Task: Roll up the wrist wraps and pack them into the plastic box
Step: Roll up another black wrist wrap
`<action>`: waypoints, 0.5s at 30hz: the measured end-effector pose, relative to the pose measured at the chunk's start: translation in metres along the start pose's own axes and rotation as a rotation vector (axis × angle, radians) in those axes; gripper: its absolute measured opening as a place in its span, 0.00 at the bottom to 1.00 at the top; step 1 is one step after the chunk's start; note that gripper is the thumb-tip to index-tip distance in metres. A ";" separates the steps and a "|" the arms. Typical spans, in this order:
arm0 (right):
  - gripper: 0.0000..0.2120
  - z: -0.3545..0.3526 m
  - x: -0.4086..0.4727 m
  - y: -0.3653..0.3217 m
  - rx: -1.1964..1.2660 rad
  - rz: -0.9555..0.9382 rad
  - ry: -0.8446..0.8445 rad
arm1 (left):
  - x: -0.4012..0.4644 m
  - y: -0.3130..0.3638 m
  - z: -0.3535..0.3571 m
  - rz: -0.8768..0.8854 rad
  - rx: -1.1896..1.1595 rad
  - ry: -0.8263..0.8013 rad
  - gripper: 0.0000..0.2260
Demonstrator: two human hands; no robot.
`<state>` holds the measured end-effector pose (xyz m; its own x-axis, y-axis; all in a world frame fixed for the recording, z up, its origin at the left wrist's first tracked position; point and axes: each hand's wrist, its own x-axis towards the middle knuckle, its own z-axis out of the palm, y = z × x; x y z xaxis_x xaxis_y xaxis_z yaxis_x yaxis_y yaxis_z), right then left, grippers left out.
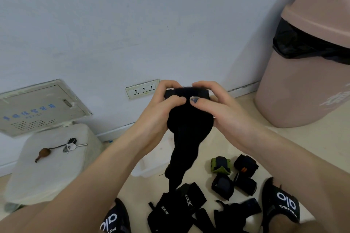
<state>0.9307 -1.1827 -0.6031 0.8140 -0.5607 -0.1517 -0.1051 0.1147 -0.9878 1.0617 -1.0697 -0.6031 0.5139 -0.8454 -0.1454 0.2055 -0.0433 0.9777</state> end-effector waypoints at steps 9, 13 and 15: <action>0.17 0.015 0.007 -0.010 0.233 0.178 0.259 | -0.001 -0.012 0.014 0.047 0.049 0.050 0.09; 0.19 0.025 0.008 0.006 0.192 0.266 0.249 | -0.009 -0.027 0.023 -0.036 0.065 0.015 0.13; 0.20 0.022 0.012 0.004 0.189 0.239 0.237 | -0.006 -0.022 0.017 -0.022 0.053 0.012 0.14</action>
<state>0.9523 -1.1706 -0.6084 0.6224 -0.6711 -0.4028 -0.1510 0.4020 -0.9031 1.0399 -1.0725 -0.6211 0.5197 -0.8375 -0.1689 0.1729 -0.0905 0.9808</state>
